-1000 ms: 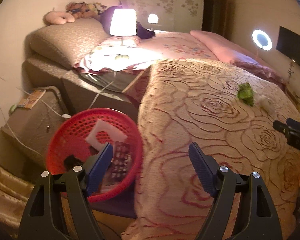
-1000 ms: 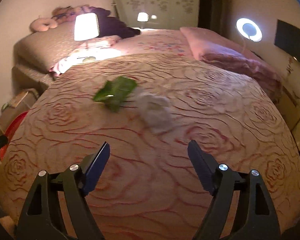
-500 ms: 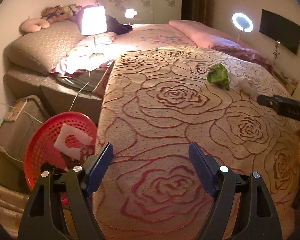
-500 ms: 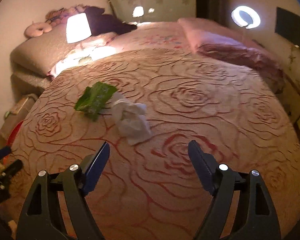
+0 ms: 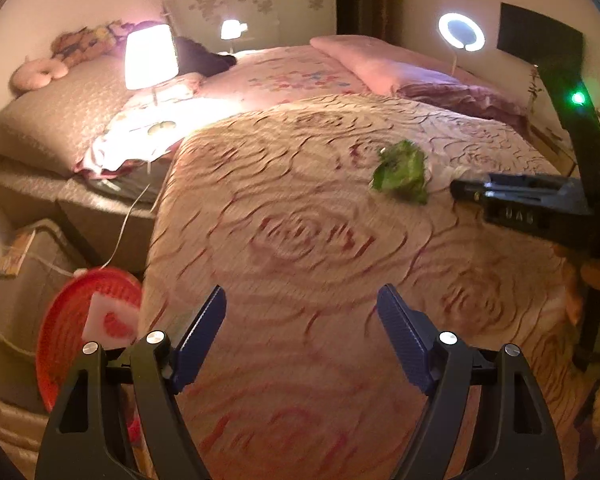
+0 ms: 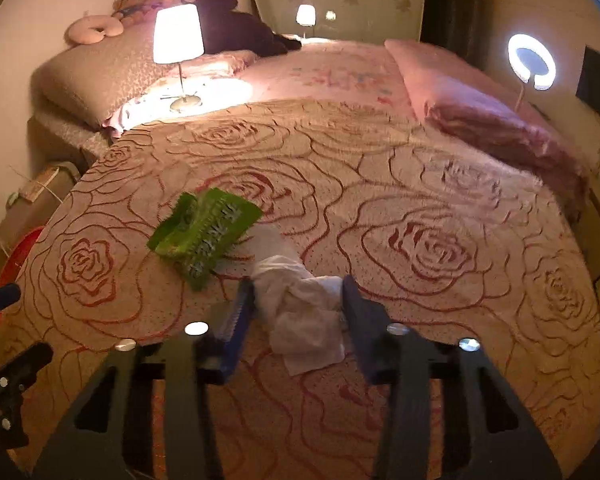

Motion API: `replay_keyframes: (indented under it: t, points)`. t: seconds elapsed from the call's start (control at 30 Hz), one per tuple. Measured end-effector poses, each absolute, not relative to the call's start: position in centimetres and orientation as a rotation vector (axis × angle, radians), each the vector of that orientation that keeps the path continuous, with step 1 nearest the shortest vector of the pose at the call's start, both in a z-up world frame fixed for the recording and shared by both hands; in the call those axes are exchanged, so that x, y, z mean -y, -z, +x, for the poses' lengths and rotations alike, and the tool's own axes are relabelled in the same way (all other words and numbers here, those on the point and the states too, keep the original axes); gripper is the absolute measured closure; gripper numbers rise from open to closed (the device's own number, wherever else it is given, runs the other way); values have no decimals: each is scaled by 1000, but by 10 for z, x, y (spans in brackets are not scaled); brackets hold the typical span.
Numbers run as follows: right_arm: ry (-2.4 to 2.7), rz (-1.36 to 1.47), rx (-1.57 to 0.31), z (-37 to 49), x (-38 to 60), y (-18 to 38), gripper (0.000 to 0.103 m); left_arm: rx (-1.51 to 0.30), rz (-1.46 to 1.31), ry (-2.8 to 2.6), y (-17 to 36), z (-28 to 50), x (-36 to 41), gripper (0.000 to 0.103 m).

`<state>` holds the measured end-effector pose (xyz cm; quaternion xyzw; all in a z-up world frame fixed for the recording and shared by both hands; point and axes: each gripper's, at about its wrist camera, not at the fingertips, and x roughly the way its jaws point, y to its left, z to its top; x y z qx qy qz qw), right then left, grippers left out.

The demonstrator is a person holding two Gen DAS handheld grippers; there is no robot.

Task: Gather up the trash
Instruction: 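Grasp the white tissue on the bed with the right tool, then grasp the green snack packet with the left tool while the right tool holds the tissue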

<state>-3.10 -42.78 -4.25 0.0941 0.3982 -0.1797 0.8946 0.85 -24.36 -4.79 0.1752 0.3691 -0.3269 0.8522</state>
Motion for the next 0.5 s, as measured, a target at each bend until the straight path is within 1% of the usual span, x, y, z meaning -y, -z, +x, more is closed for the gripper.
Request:
replay_keyframes:
  t: [0.13, 0.5]
  points:
    - [421, 255, -785, -47, 439, 39, 63, -786, 372, 748, 46, 17, 275, 28]
    - [471, 377, -782, -81, 465, 47, 63, -819, 368, 819, 47, 34, 346, 28]
